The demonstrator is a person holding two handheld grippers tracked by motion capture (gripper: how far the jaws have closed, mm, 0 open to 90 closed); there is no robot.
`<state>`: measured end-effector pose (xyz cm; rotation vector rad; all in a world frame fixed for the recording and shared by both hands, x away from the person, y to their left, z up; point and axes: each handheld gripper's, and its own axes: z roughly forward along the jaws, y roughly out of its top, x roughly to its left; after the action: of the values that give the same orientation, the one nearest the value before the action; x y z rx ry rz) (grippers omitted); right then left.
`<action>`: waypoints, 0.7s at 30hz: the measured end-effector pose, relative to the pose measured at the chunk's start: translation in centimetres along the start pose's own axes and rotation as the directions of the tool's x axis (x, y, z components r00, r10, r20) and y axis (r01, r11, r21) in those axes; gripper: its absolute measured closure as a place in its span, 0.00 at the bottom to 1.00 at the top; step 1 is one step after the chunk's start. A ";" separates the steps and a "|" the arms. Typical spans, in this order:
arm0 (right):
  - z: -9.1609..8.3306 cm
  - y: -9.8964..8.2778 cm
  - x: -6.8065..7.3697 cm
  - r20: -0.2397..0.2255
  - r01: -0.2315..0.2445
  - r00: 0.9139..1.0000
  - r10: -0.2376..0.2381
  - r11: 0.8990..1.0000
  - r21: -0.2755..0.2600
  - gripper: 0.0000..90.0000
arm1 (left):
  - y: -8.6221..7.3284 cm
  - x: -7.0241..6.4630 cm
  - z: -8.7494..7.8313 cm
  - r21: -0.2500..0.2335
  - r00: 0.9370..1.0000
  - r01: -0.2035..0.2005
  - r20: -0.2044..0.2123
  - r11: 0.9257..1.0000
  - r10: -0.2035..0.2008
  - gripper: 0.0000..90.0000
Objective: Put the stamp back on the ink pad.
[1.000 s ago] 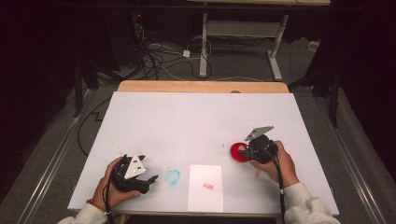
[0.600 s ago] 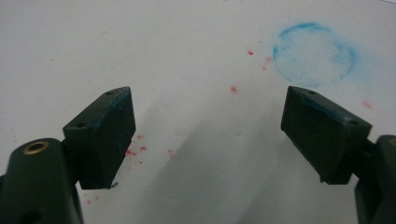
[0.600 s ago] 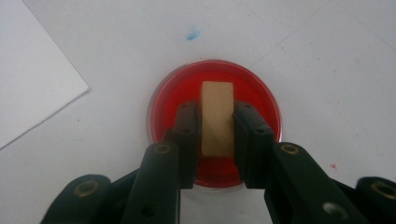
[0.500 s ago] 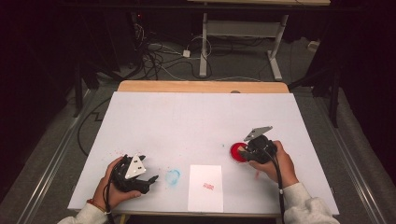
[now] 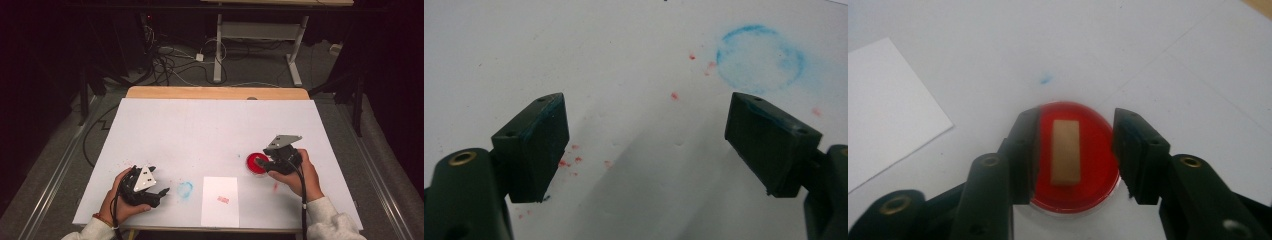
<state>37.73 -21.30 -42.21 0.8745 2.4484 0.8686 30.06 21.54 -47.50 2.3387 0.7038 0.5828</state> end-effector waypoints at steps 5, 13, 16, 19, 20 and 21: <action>-0.5 0.0 0.1 0.022 0.010 1.000 -0.009 0.999 -0.044 0.47 | 0.1 0.0 0.1 0.003 1.000 -0.003 -0.001 1.000 0.003 0.19; -1.3 0.1 0.4 0.097 -0.003 0.995 0.015 0.993 -0.121 0.27 | 0.1 0.1 0.0 -0.005 1.000 -0.012 -0.008 1.000 0.012 0.19; -1.8 0.2 0.6 0.090 0.009 0.996 0.004 0.989 -0.146 0.23 | 0.1 0.0 0.1 -0.001 1.000 -0.005 -0.001 1.000 0.005 0.19; -2.2 0.2 0.9 0.126 0.019 0.992 0.005 0.983 -0.182 0.22 | 0.1 0.0 0.1 -0.003 1.000 -0.005 -0.001 1.000 0.005 0.19; -2.3 0.2 0.9 0.130 0.022 0.992 0.004 0.981 -0.193 0.22 | 0.1 0.0 0.1 -0.004 1.000 -0.004 -0.003 1.000 0.004 0.19; -2.4 0.2 1.0 0.135 0.025 0.991 0.002 0.979 -0.200 0.22 | 0.1 0.0 0.0 -0.006 1.000 -0.004 -0.002 1.000 0.004 0.19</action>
<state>35.77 -21.52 -40.51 0.8164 2.2033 0.9997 30.12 21.44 -47.45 2.3351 0.6975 0.5887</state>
